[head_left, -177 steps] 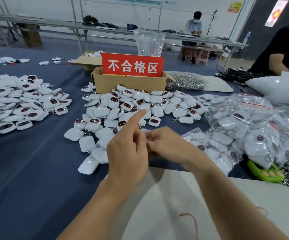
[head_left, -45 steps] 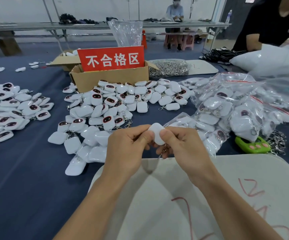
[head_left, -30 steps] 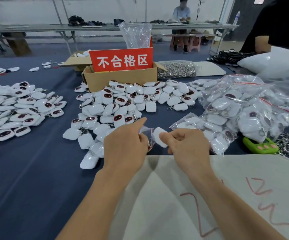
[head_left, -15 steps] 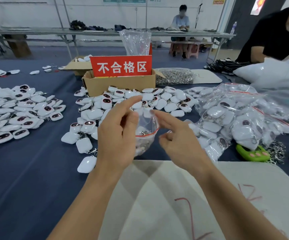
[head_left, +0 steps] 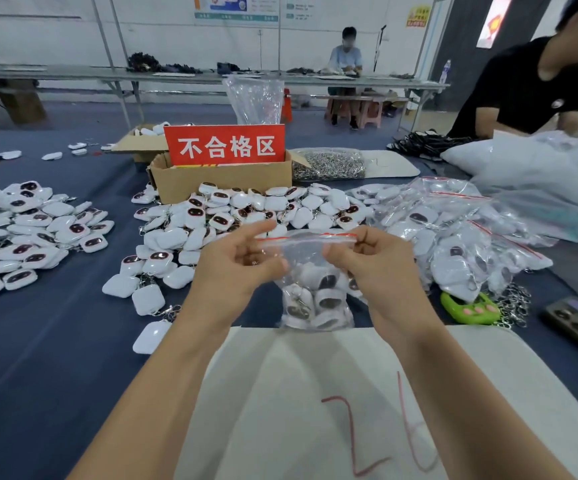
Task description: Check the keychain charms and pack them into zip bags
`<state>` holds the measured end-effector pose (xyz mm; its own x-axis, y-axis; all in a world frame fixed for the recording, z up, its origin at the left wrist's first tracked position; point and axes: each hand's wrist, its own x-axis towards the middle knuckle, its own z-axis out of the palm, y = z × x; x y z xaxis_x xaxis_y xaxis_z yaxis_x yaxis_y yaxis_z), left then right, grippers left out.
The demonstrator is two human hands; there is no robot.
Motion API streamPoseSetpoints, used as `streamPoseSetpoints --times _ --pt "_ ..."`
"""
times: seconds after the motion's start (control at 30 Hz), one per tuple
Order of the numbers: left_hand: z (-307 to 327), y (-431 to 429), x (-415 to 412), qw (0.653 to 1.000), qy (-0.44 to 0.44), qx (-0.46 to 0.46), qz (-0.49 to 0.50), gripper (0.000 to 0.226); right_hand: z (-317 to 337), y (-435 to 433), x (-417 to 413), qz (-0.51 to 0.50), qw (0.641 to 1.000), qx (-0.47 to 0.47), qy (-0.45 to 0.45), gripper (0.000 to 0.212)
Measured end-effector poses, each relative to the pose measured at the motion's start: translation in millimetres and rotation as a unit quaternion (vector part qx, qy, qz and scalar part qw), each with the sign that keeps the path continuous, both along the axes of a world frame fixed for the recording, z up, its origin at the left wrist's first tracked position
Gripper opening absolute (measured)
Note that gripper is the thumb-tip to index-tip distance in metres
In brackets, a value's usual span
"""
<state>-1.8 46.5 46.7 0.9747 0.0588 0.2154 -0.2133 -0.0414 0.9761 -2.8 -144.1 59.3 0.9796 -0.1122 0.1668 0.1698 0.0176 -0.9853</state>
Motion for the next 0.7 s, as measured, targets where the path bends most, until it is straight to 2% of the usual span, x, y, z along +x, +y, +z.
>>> streamPoseSetpoints --times 0.1,0.17,0.27,0.4,0.47,0.57,0.7 --pt "-12 1 0 0.998 0.033 -0.057 0.021 0.017 -6 -10 1 0.065 0.996 0.061 0.016 0.014" --pt "-12 0 0 0.994 0.037 -0.097 0.020 0.011 -6 -13 1 0.103 0.989 0.105 0.021 0.015" --pt "-10 -4 -3 0.993 0.011 -0.110 0.037 0.013 -9 -15 -1 0.101 0.989 0.107 0.036 0.010" --pt "-11 -7 -4 0.989 -0.016 -0.119 0.086 0.016 -10 -17 -2 0.042 0.995 0.085 0.017 0.025" --pt "-13 -10 -4 0.986 -0.021 -0.126 0.109 0.007 -10 -16 -2 0.018 0.997 0.078 0.011 0.025" --pt "-13 -16 -7 0.986 -0.042 -0.120 0.112 0.019 -11 -14 -3 0.000 0.994 0.107 0.003 0.016" --pt "-12 -16 -10 0.986 -0.072 -0.116 0.098 0.028 -14 -13 -5 0.011 0.991 0.135 -0.004 0.019"
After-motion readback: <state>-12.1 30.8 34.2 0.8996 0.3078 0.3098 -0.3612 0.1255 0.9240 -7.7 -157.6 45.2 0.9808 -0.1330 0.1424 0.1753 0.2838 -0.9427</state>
